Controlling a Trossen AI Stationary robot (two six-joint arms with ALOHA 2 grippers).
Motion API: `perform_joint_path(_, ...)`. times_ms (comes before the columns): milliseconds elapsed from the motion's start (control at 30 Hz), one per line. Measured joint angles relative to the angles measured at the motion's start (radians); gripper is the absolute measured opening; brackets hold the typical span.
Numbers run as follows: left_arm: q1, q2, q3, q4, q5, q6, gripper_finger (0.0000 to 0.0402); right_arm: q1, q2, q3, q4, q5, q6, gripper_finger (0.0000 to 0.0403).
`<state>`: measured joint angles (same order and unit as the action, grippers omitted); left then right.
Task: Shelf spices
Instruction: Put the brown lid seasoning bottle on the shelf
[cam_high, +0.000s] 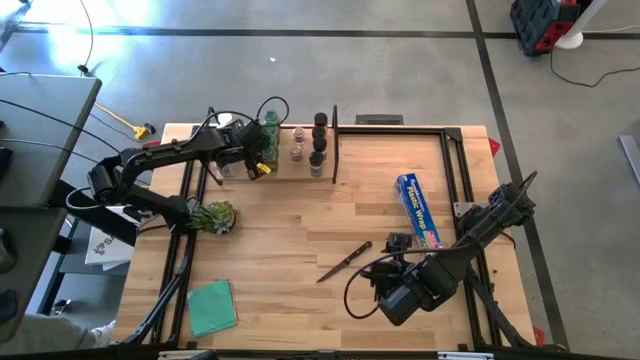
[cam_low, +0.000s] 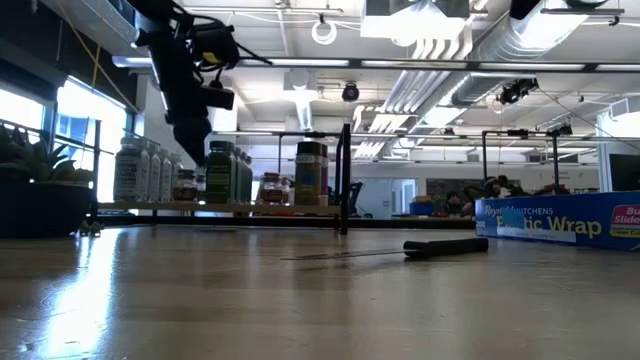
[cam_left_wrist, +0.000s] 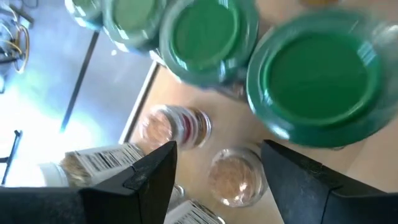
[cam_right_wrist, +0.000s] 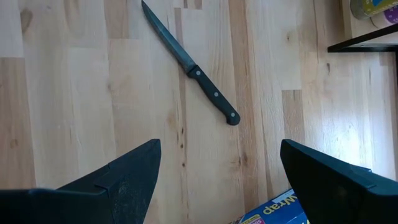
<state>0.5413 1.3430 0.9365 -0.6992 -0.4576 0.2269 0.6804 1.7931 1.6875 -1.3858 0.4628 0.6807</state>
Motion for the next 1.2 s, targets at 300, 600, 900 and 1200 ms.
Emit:
perform_joint_path(300, -0.031, 0.000, 0.172, -0.171, -0.050, 0.010, 0.0229, 0.003, 0.000, 0.000, 0.000, -0.001, 0.018, 0.0326)
perform_joint_path(600, -0.042, -0.005, 0.232, -0.314, 0.062, -0.091, 0.0229, 0.019, 0.000, 0.000, 0.000, -0.002, 0.031, 0.0326)
perform_joint_path(900, -0.009, -0.005, 0.072, -0.273, 0.179, -0.163, 0.0212, 0.023, 0.000, 0.000, 0.000, -0.002, 0.036, 0.0326)
perform_joint_path(1200, -0.004, -0.004, 0.000, -0.162, 0.129, -0.162, 0.0195, 0.013, 0.000, 0.000, 0.000, -0.001, 0.016, 0.0326)
